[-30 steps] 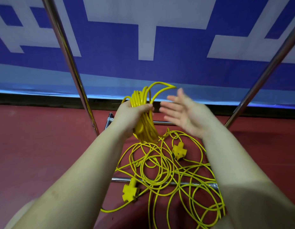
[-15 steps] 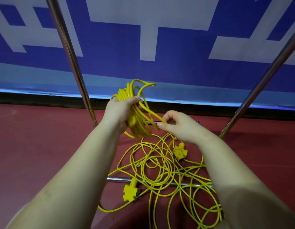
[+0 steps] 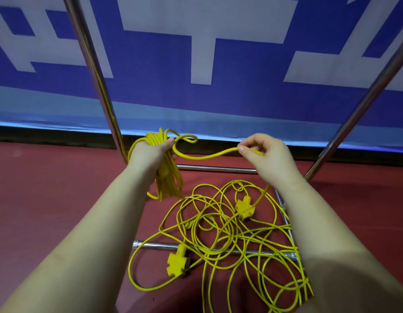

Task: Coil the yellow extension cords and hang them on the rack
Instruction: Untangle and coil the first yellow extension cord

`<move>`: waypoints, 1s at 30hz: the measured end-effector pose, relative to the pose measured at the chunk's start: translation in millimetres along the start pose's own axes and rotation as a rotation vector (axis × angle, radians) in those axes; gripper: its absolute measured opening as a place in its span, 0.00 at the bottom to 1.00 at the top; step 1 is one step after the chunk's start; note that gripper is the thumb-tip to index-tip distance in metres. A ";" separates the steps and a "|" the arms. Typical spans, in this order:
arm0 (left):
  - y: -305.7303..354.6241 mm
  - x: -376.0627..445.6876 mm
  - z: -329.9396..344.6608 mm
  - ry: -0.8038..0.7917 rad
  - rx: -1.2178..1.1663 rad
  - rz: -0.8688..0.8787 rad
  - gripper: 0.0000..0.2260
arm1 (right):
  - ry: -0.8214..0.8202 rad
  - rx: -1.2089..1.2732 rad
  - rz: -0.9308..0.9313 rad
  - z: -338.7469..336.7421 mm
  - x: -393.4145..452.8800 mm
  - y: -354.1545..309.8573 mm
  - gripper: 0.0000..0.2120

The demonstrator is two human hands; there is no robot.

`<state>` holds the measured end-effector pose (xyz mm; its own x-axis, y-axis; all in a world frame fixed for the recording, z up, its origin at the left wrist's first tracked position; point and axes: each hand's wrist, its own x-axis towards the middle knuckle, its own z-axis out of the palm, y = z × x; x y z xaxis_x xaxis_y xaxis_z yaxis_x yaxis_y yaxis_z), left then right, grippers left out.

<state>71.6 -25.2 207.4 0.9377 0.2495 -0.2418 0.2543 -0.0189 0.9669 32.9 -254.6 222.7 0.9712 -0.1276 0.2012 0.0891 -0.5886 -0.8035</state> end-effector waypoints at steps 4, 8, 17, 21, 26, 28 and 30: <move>-2.5 -4.7 5.9 -0.047 0.194 0.027 0.15 | -0.020 0.053 -0.035 -2.4 -3.1 -9.4 0.04; -4.7 -9.6 11.6 -0.125 0.385 0.101 0.13 | 0.128 0.051 -0.046 -4.5 -2.2 -13.4 0.06; 0.9 -8.2 11.6 -0.204 0.000 0.017 0.06 | -0.056 -0.422 0.129 -10.1 0.6 -3.2 0.04; 1.1 -10.8 14.1 -0.299 0.028 0.041 0.03 | -0.265 -0.350 0.044 -5.0 -2.4 -12.7 0.07; -1.0 -18.0 15.6 -0.455 0.166 -0.018 0.11 | -0.202 -0.134 0.063 -4.2 -1.5 -18.6 0.11; 1.0 -22.7 16.7 -0.558 0.119 -0.066 0.10 | -0.136 -0.095 0.082 -5.3 -0.6 -18.6 0.12; 2.7 -28.0 19.5 -0.661 0.035 -0.093 0.06 | -0.077 -0.095 0.094 -5.2 0.0 -16.9 0.13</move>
<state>50.6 -51.1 215.2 0.8561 -0.3945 -0.3339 0.3386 -0.0600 0.9390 30.2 -248.8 239.2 0.9887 -0.1262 0.0805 -0.0212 -0.6503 -0.7594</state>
